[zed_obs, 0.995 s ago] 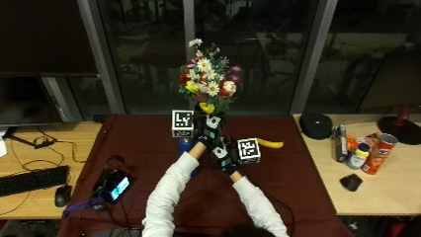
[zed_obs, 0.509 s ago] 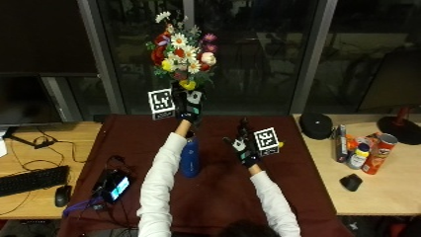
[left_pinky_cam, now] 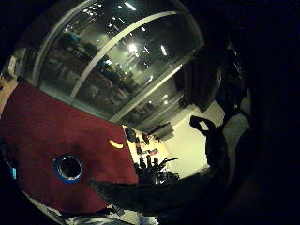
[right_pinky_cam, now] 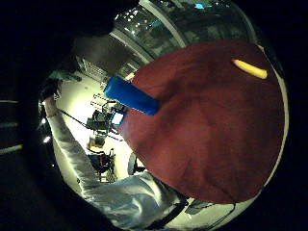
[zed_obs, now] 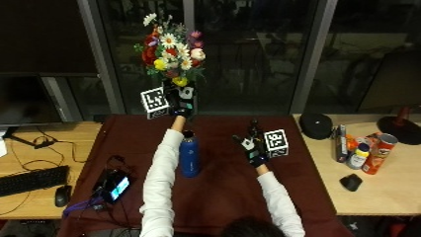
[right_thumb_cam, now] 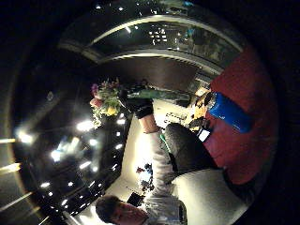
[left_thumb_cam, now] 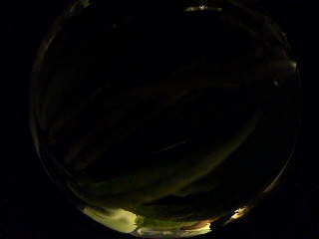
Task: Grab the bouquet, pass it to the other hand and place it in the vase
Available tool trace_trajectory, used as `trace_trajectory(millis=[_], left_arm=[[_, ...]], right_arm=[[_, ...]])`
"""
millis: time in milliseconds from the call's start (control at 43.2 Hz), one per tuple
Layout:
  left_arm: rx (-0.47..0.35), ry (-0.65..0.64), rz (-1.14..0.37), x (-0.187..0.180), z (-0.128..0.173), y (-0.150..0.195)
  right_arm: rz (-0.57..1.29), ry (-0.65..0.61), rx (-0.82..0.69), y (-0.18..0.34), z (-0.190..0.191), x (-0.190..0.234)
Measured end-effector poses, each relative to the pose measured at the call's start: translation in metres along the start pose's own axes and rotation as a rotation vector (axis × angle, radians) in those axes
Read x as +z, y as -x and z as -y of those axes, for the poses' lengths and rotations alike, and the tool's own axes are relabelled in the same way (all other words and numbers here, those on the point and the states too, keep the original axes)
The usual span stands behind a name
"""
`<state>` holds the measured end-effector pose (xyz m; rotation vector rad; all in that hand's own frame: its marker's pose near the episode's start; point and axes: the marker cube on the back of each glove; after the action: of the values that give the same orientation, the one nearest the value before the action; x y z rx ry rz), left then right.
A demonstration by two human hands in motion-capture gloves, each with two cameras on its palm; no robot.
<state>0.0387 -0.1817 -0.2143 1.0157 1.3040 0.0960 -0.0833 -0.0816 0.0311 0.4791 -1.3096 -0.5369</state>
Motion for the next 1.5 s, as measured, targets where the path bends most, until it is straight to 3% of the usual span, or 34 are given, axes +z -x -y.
trace_trajectory(millis=[46,93,417,532,648,972,1065,1157,1227,1343,1505], left_arm=[[0.009,-0.002,-0.002,0.001,0.002,0.007],[-0.063,-0.004,0.035,0.001,0.001,0.014],[-0.176,0.001,0.081,0.003,-0.007,0.053],[-0.176,-0.008,0.093,0.003,-0.007,0.065],[-0.187,0.001,0.091,0.000,-0.011,0.072],[-0.254,0.006,0.079,-0.008,-0.026,0.103],[-0.335,0.119,0.101,-0.017,-0.046,0.115],[-0.479,0.471,0.210,-0.047,-0.102,0.162],[-0.530,0.625,0.286,-0.071,-0.137,0.200],[-0.535,0.642,0.282,-0.103,-0.170,0.229],[-0.518,0.630,0.279,-0.119,-0.173,0.233]], right_arm=[[0.055,-0.003,0.168,0.005,-0.008,0.002],[0.066,0.001,0.233,0.004,-0.011,0.003],[0.052,0.002,0.231,-0.007,-0.012,0.004],[0.010,0.018,0.083,-0.005,-0.010,0.007],[0.025,0.020,0.241,-0.005,-0.017,0.011],[0.025,0.053,0.269,-0.014,-0.019,0.024],[0.030,0.062,0.282,-0.012,-0.021,0.027],[0.019,0.076,0.291,-0.025,-0.023,0.029],[0.004,0.086,0.312,-0.033,-0.025,0.030],[-0.002,0.085,0.349,-0.043,-0.026,0.032],[-0.013,0.099,0.354,-0.051,-0.026,0.038]])
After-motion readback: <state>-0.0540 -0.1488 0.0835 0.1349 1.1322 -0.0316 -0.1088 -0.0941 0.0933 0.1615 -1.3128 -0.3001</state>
